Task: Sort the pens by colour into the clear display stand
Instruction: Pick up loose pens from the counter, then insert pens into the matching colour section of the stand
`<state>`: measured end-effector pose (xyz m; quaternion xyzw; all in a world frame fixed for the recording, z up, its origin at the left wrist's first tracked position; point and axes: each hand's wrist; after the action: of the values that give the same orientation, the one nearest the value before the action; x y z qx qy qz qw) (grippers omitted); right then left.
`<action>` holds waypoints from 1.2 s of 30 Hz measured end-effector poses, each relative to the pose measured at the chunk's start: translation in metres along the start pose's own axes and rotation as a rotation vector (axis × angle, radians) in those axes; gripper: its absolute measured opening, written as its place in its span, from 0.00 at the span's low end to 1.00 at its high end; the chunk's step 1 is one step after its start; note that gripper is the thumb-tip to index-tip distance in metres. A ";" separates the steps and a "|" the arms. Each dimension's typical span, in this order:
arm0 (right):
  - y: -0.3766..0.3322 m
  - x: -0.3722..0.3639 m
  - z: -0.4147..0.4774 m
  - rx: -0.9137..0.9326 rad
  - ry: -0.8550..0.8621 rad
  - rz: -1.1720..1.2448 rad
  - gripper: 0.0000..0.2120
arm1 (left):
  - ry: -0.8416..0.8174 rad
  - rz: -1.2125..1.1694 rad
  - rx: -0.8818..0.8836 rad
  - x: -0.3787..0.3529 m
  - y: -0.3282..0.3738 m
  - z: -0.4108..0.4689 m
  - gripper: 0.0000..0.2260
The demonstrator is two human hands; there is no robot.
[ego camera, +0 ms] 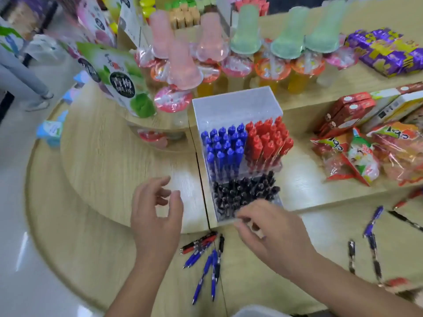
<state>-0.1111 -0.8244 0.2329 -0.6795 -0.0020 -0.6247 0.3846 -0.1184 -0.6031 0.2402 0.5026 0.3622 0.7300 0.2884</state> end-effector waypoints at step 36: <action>-0.007 -0.140 -0.036 -0.656 -0.467 0.280 0.05 | -0.482 0.186 0.463 -0.053 -0.127 -0.113 0.13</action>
<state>-0.1755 -0.7712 0.1143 -0.8828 0.2019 -0.3636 0.2185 -0.2005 -0.5998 0.0822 0.7436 0.3923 0.5120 0.1762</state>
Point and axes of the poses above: each hand's wrist, its own z-axis towards the middle knuckle, its own x-axis out of the back of the hand, y = z × x, and after that the axes turned 12 degrees about -y, right-handed
